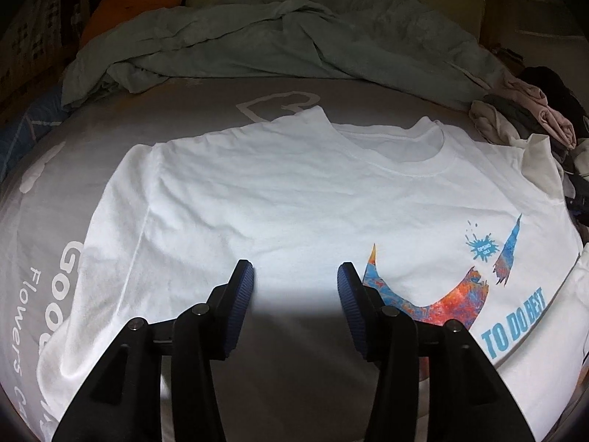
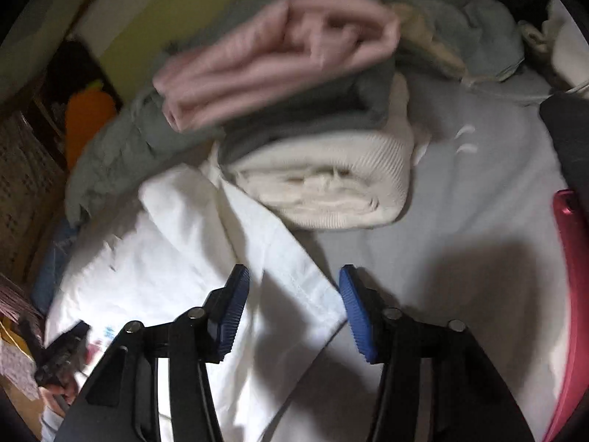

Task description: Fold small clothes

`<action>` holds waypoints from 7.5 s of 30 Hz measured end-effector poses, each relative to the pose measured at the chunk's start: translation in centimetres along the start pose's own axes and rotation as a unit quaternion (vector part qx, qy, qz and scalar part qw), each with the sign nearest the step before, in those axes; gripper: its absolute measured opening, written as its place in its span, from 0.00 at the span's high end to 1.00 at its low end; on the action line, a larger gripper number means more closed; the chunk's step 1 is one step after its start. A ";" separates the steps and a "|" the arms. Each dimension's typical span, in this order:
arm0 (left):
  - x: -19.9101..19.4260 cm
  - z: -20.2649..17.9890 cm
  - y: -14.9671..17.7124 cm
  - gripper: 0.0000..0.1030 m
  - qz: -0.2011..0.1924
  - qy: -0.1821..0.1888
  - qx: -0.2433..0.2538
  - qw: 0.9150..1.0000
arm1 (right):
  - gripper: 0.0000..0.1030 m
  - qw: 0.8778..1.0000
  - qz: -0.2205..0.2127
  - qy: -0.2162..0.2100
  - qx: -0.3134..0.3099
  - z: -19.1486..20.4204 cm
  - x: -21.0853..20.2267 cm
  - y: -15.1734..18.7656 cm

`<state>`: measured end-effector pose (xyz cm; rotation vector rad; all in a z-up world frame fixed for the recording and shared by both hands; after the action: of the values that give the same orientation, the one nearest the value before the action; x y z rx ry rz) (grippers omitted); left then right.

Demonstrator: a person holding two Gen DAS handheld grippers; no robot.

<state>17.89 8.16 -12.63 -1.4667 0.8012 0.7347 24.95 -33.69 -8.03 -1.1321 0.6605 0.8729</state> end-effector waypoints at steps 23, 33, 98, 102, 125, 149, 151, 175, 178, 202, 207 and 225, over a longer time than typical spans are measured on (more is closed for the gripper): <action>-0.1 0.0 0.1 0.54 -0.004 -0.011 0.007 1.000 | 0.95 0.981 -0.049 -0.050 -0.178 13.7 -4.2 5.2; -0.2 -0.1 0.2 0.51 -0.006 -0.009 0.009 1.000 | 0.55 0.980 0.004 -0.135 -0.150 13.0 -5.4 7.4; 11.5 -32.7 -15.9 0.88 0.111 0.224 0.135 0.959 | 0.89 0.994 0.069 0.012 -0.083 3.6 -3.0 9.6; 9.7 -31.3 -17.2 0.84 0.058 0.180 0.144 0.971 | 0.89 0.997 0.016 0.033 -0.074 3.2 -4.6 8.2; -13.1 0.5 -10.0 0.70 -0.143 0.052 0.025 0.988 | 0.89 0.974 0.016 -0.023 -0.225 12.8 -4.5 13.3; -4.4 18.0 1.8 0.67 0.027 0.160 -0.214 0.963 | 0.89 0.965 -0.036 -0.049 -0.255 31.7 -5.9 15.1; -5.8 17.2 2.5 0.67 0.011 0.127 -0.180 0.975 | 0.89 0.973 -0.035 -0.039 -0.224 29.2 -6.1 14.7; -14.2 5.5 12.7 0.58 -0.172 0.024 -0.132 0.976 | 0.48 0.995 -0.089 0.046 -0.001 3.6 -11.7 20.0; -13.6 6.0 14.1 0.53 -0.162 0.006 -0.155 0.974 | 0.48 0.995 -0.088 0.039 0.000 3.5 -11.6 20.4; -10.9 9.0 18.5 0.95 -0.085 0.051 -0.255 0.962 | 0.89 0.997 -0.039 -0.050 0.040 3.9 -9.9 22.7; -14.4 9.5 16.9 0.96 -0.134 0.066 -0.268 0.952 | 0.96 0.994 -0.094 -0.042 0.040 3.8 -12.5 21.8; -16.8 10.9 12.4 0.96 -0.125 0.108 -0.338 0.927 | 0.97 0.985 -0.125 -0.093 0.076 4.9 -16.6 18.5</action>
<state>-1.57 19.74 -6.17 -2.2577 0.5183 0.6899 0.67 -29.97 -1.89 -0.9594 0.4127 0.6916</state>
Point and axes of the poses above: each gripper's, at about its wrist camera, not at the fingertips, and x roughly the way its jaws point, z to its left, y to its underside, the point moved 10 cm from there along x, roughly the way its jaws point, and after that the axes turned 8 degrees about z, right-handed, at the moved point
